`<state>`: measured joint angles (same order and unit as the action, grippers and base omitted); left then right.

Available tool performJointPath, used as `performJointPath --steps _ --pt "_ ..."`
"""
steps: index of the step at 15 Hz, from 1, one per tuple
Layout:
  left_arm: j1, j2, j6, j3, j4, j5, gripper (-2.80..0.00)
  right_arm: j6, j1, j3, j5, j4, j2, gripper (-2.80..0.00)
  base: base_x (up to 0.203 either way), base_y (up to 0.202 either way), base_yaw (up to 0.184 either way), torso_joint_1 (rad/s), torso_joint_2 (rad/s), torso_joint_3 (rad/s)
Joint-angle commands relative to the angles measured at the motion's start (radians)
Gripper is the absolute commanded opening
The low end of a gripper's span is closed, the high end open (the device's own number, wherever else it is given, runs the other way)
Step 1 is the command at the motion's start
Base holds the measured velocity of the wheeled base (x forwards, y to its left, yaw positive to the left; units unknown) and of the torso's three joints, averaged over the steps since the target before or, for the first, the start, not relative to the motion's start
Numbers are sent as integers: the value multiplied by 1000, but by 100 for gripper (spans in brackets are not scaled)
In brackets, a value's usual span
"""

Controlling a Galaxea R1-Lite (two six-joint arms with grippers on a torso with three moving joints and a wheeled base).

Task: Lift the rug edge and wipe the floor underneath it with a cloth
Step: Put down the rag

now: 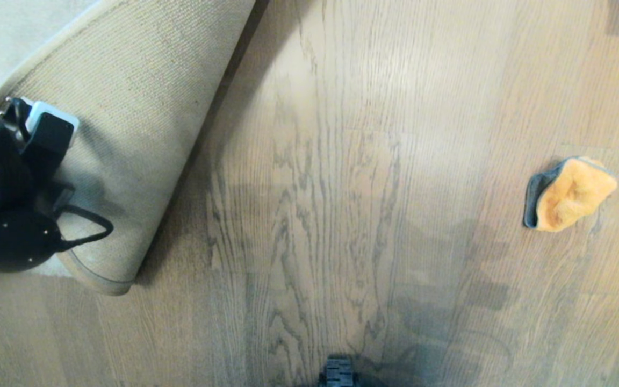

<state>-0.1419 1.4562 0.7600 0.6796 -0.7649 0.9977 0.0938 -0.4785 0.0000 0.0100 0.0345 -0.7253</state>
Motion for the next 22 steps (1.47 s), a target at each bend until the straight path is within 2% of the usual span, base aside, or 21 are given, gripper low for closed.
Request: performJointPath --steps 1,7,14,16,18,22 --pt "-1 0 4 2 -5 6 -280 1 0 0 1 2 54 -280 0 0 0 0 0 0" --pt "1 -14 4 8 -5 4 -280 0 10 0 1 3 149 -280 0 0 0 0 0 0" --pt "-13 0 4 17 -5 2 -280 0 260 0 1 4 296 -280 0 0 0 0 0 0" --pt "-27 0 4 15 -5 2 -280 0 303 0 1 4 382 -280 0 0 0 0 0 0" --pt "-31 -4 4 15 -5 2 -280 0 324 0 2 14 441 -280 0 0 0 0 0 0" --pt "-41 -8 4 15 -5 1 -280 0 327 0 2 16 440 -280 0 0 0 0 0 0"
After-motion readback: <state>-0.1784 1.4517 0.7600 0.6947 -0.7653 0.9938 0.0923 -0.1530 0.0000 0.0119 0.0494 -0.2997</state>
